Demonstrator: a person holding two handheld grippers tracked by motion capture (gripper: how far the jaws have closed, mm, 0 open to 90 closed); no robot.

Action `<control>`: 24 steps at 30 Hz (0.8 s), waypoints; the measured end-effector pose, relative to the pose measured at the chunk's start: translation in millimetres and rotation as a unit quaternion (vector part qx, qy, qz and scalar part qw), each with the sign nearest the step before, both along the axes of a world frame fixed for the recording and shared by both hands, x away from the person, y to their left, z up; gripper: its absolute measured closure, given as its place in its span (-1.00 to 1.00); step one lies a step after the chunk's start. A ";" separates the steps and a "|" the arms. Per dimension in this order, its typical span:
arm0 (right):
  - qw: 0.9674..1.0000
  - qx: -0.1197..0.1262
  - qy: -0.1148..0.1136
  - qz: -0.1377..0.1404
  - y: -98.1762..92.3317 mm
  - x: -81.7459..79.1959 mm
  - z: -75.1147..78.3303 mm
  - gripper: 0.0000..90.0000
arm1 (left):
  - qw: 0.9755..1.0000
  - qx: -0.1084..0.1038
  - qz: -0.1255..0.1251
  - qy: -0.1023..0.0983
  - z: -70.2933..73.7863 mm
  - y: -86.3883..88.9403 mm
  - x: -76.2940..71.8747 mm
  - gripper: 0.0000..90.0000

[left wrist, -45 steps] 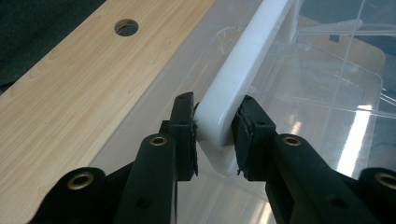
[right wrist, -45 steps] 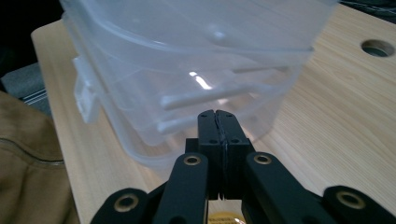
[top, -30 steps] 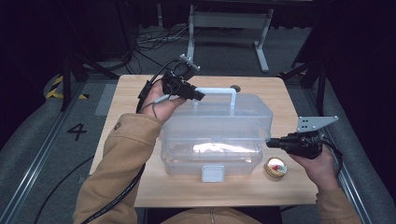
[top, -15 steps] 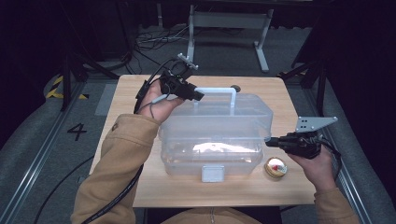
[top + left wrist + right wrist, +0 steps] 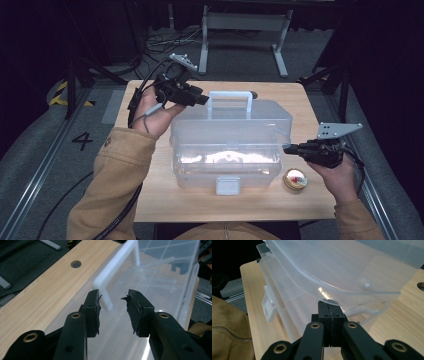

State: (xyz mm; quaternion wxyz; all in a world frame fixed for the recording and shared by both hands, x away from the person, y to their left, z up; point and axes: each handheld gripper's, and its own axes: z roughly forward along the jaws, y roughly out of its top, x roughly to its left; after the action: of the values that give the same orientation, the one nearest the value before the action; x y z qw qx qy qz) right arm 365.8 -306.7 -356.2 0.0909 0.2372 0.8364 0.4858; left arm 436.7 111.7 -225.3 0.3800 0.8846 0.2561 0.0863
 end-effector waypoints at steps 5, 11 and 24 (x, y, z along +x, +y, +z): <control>1.000 0.007 -0.007 -0.011 0.5 1.4 3.5 1.00 | 1.000 -0.001 -0.010 -0.004 3.2 5.3 -16.1 0.41; 1.000 0.015 -0.005 -0.015 0.0 3.9 5.8 1.00 | 1.000 -0.007 -0.023 -0.007 5.4 10.2 -38.4 0.46; 0.999 0.040 -0.005 -0.031 -0.9 13.4 12.0 1.00 | 0.999 -0.029 -0.041 -0.004 -14.9 16.7 -79.5 0.49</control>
State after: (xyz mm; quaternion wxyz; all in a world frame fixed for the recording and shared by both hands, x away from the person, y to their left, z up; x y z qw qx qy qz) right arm 379.2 -307.6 -344.2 0.1003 0.2641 0.8080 0.5171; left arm 357.2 128.4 -240.2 0.4096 0.8828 0.2200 0.0666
